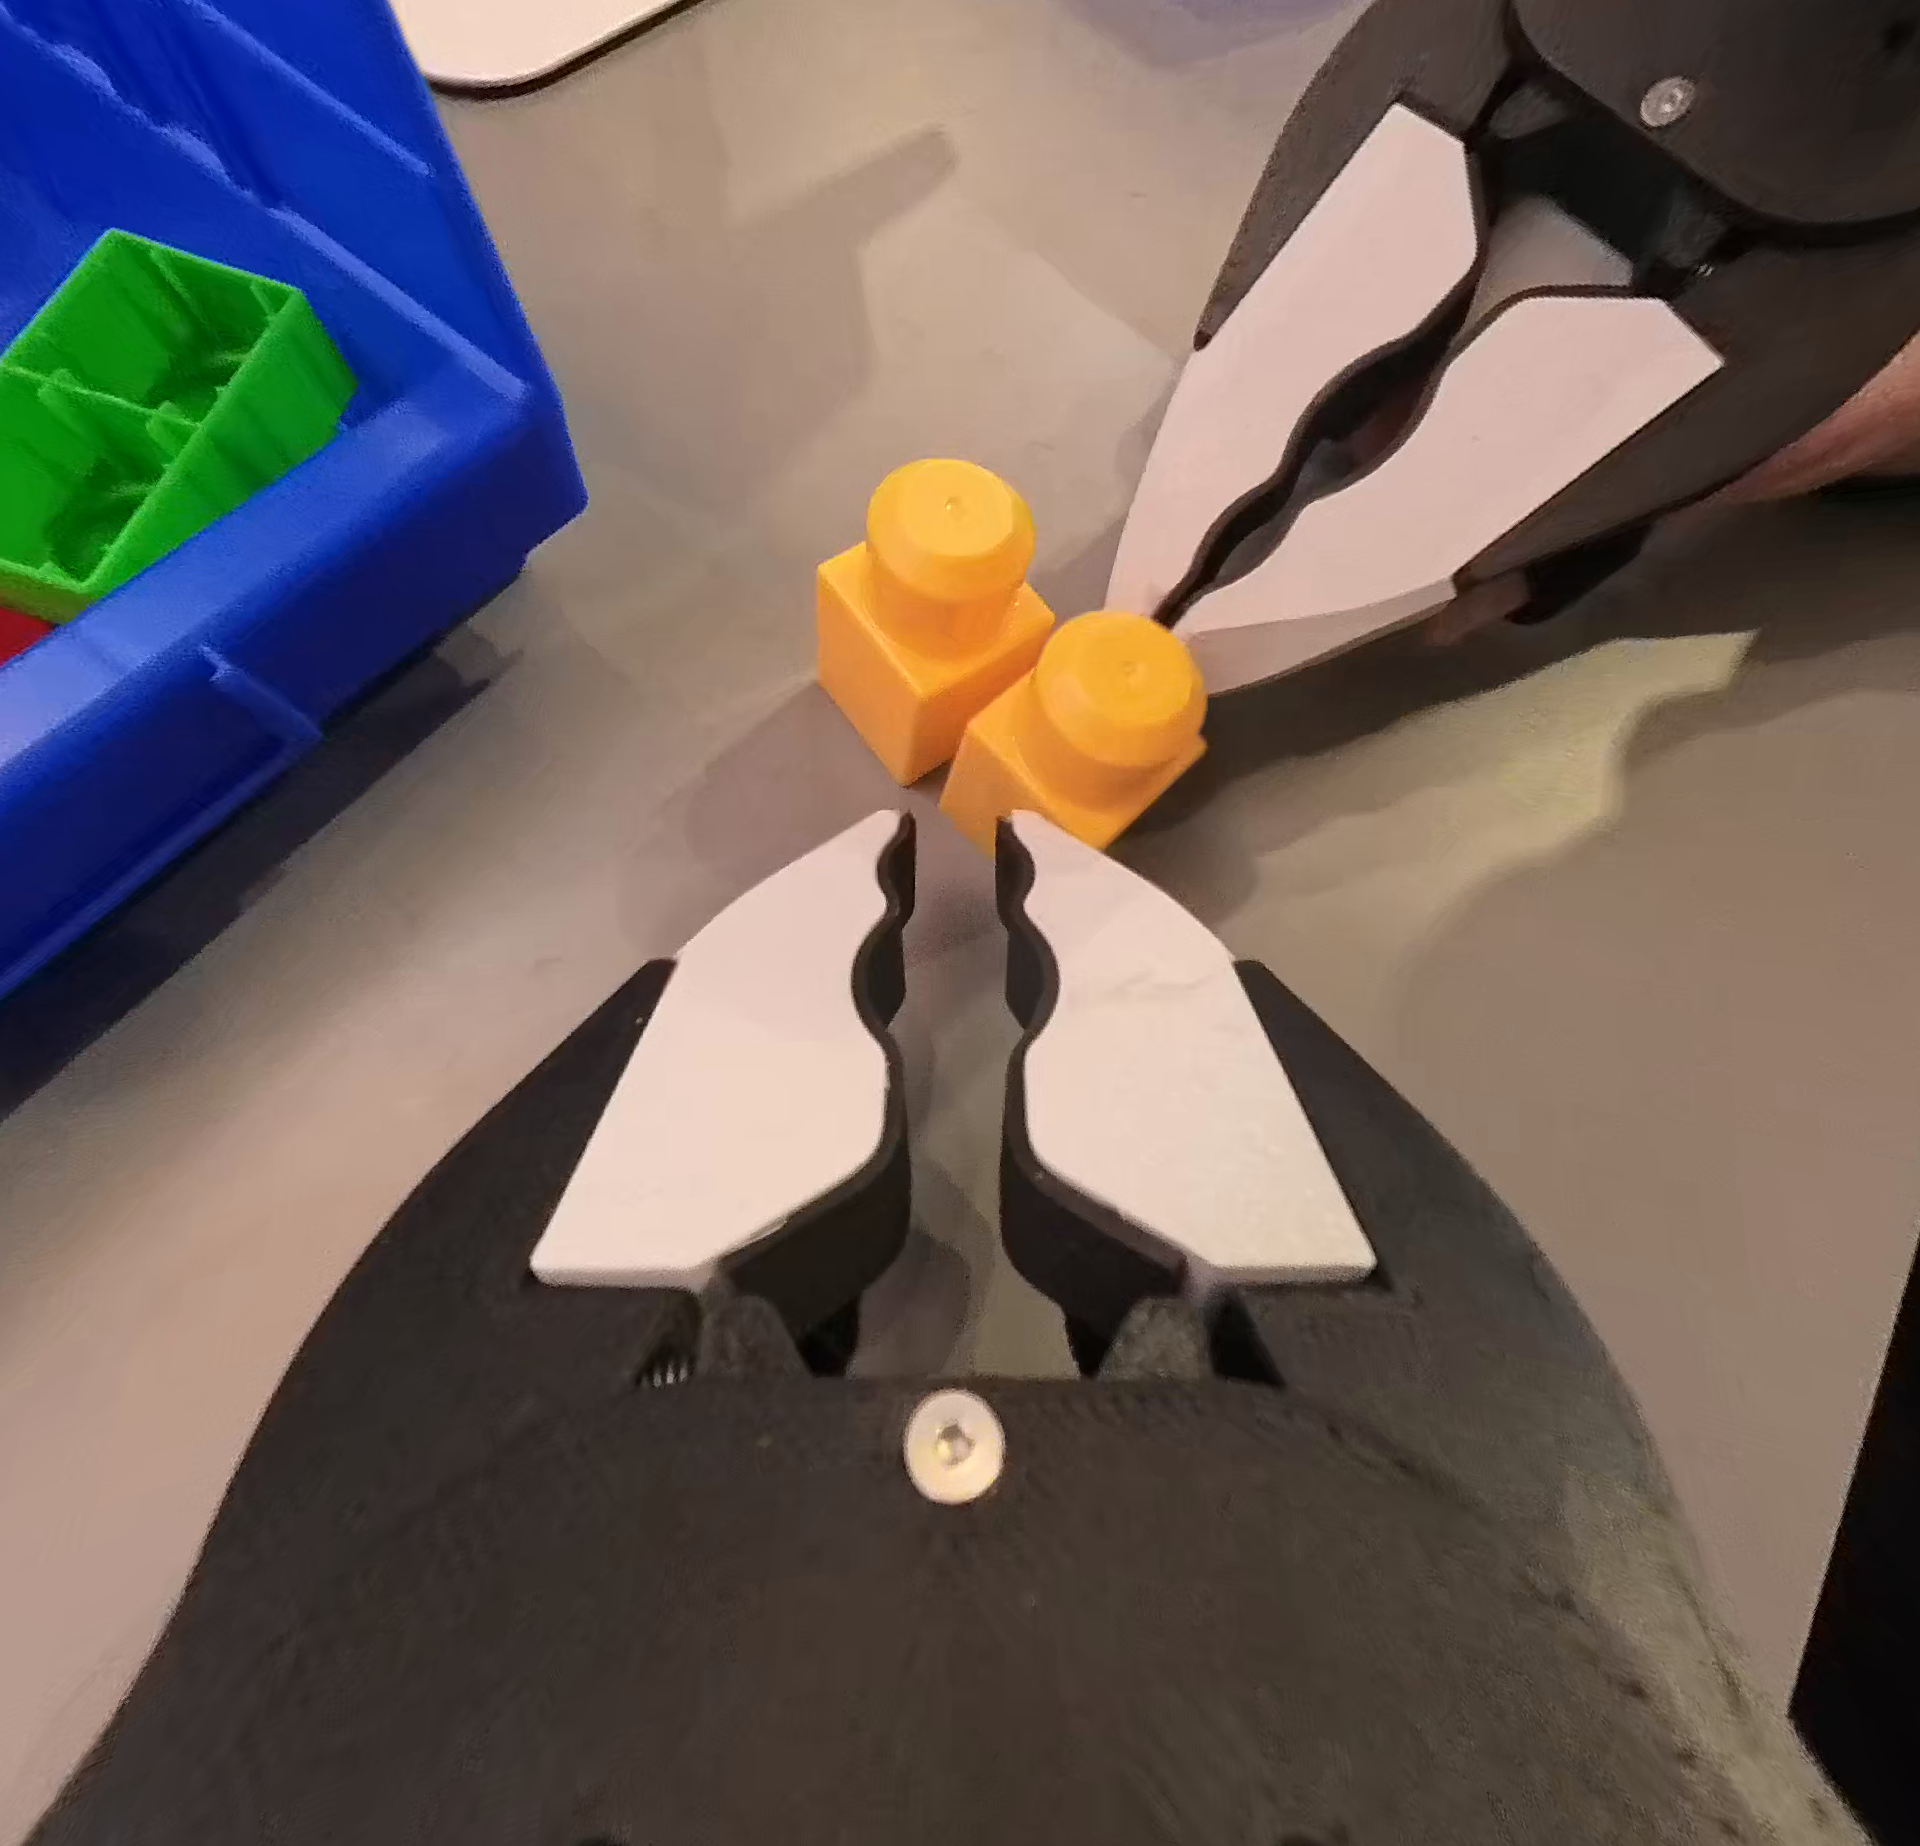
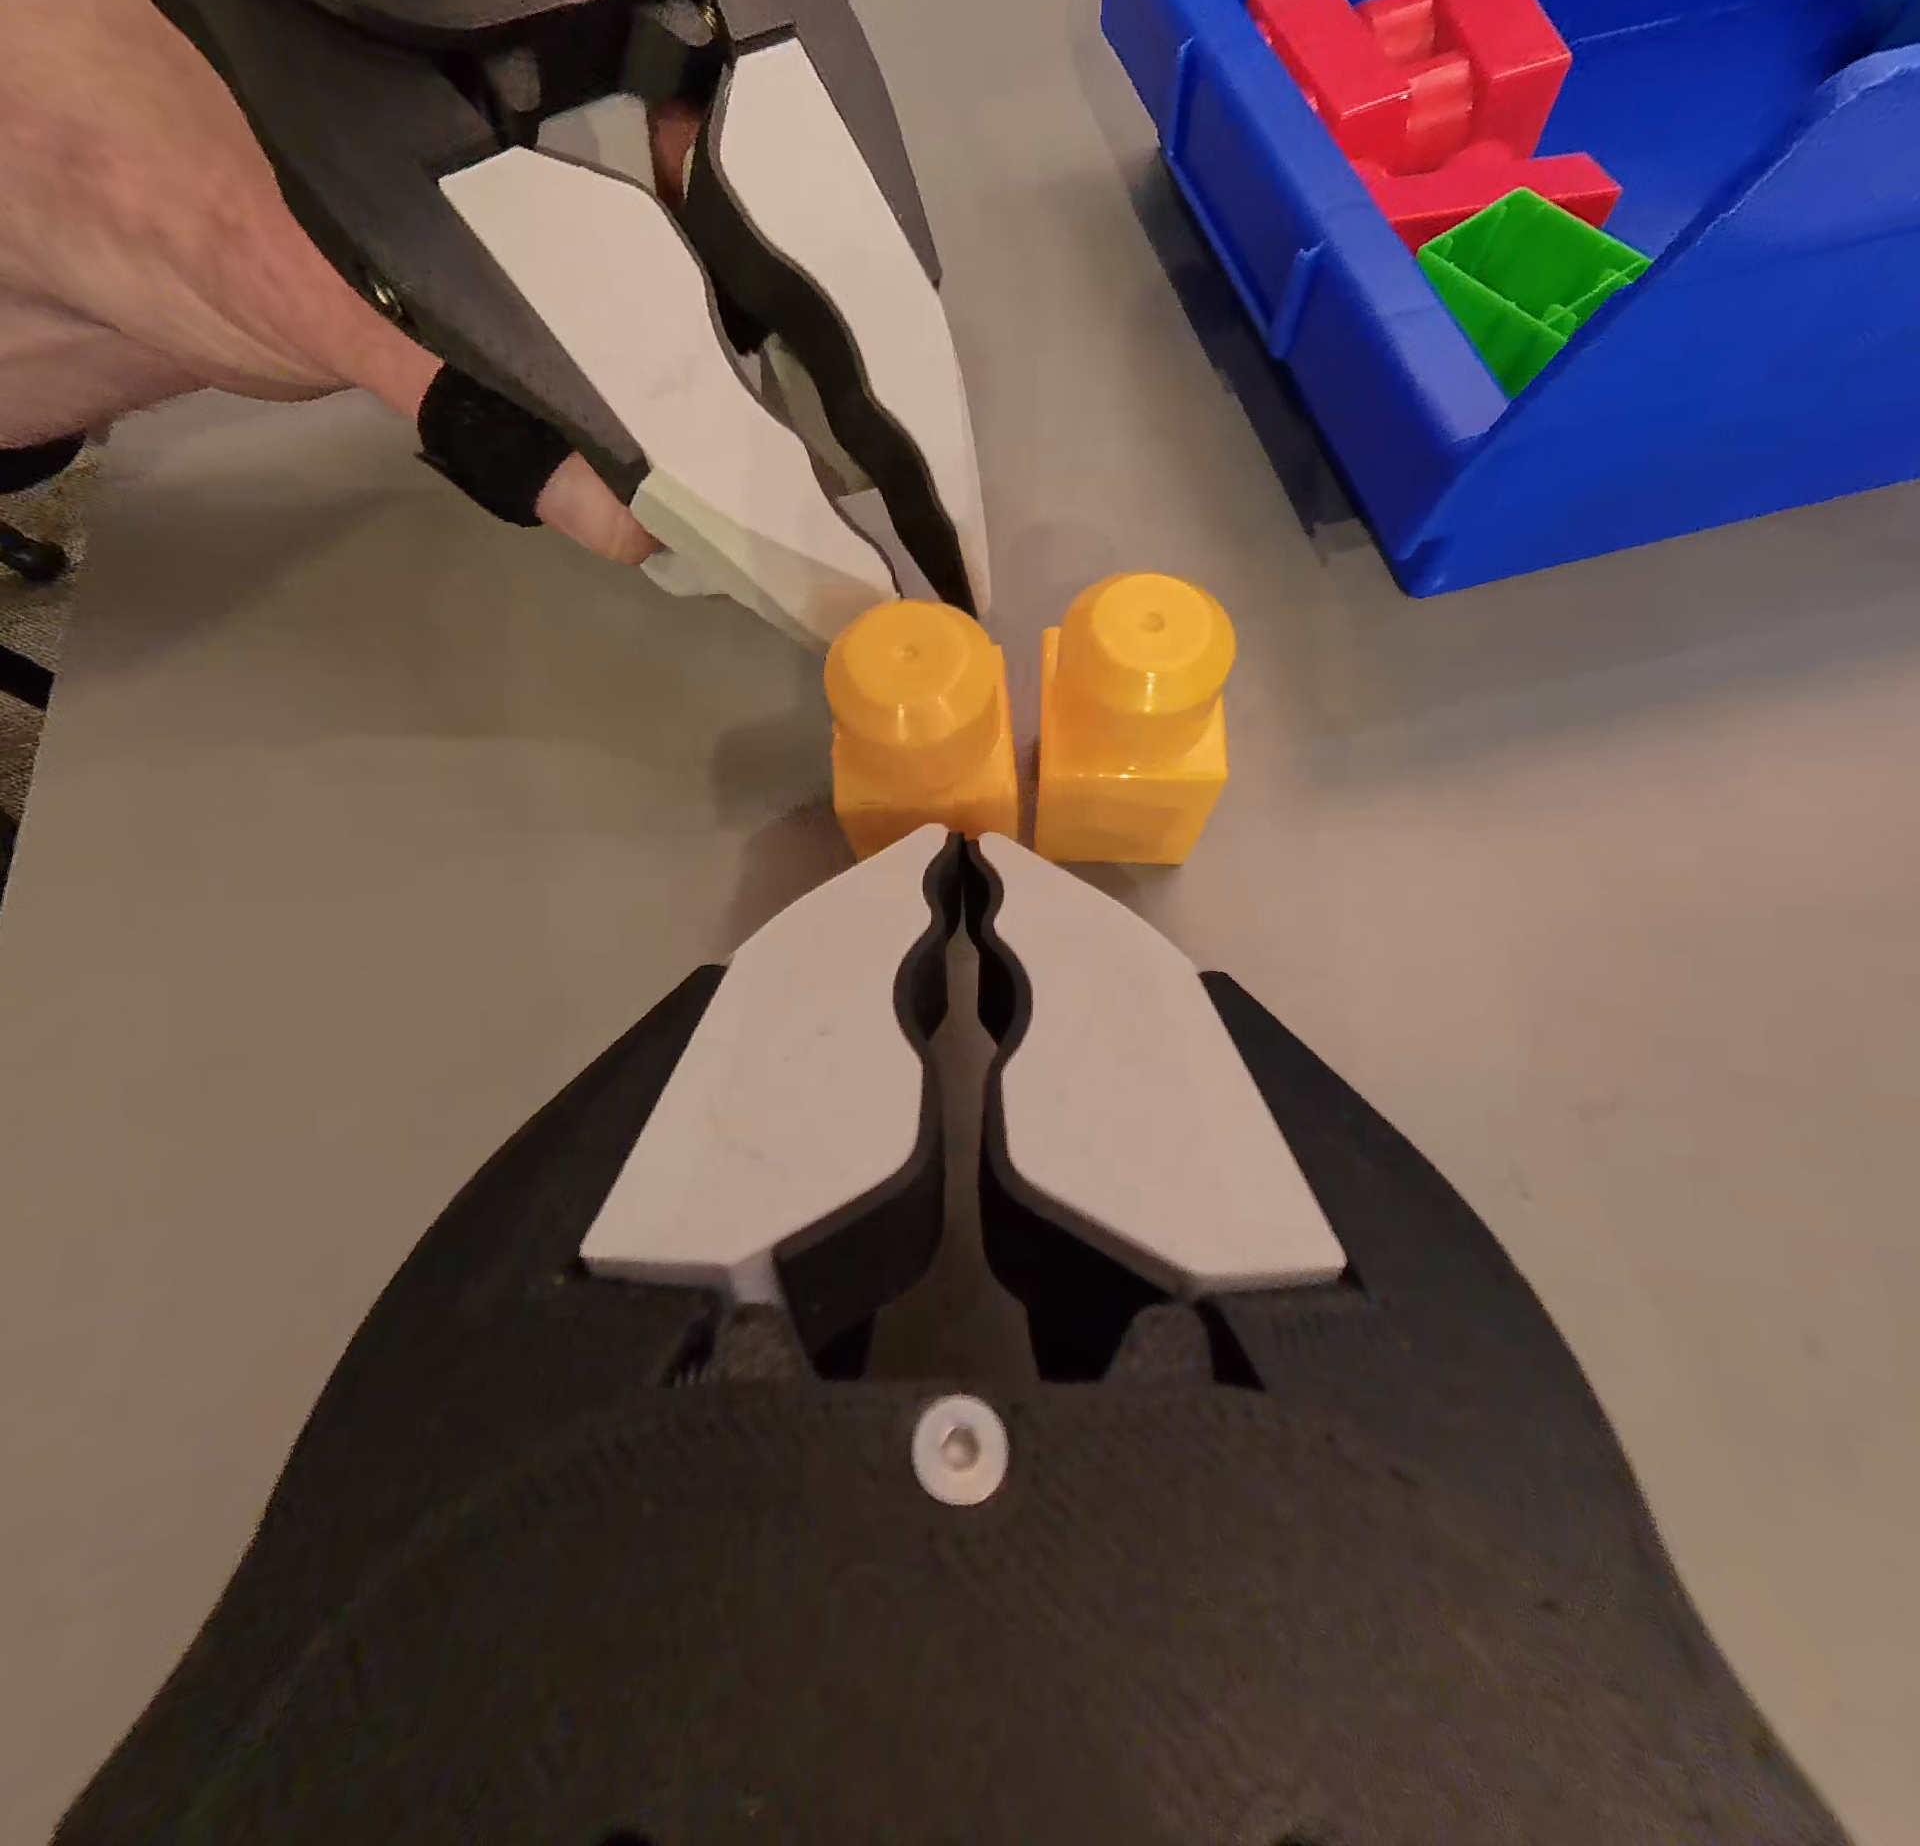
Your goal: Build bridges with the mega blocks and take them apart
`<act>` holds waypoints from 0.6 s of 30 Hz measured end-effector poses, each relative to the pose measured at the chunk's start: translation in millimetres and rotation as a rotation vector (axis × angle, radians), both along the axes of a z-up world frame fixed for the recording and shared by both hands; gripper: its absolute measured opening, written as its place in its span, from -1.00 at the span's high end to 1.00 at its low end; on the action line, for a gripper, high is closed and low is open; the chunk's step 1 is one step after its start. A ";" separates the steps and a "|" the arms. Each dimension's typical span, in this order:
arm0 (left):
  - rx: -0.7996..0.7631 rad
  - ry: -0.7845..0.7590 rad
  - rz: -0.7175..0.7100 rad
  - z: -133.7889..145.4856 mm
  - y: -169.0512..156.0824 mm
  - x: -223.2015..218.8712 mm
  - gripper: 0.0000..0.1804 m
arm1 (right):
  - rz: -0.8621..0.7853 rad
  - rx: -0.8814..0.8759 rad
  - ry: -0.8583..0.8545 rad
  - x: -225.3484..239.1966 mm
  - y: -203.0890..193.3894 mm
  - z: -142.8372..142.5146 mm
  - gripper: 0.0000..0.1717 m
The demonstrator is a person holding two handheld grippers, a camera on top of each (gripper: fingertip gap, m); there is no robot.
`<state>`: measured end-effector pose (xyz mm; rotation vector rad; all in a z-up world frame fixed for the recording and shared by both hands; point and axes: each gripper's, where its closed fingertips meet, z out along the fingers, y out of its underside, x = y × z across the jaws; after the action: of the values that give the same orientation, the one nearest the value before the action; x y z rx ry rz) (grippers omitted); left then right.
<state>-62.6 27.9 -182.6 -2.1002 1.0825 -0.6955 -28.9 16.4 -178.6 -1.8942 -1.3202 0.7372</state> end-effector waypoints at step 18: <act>0.060 0.016 0.054 3.3 36.5 -5.1 0.91 | -0.090 0.032 0.014 8.8 21.1 3.1 1.00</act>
<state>-67.7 64.4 -179.3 -2.0794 1.0385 -0.6133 -20.2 37.6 -175.4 -1.9059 -1.2231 0.6789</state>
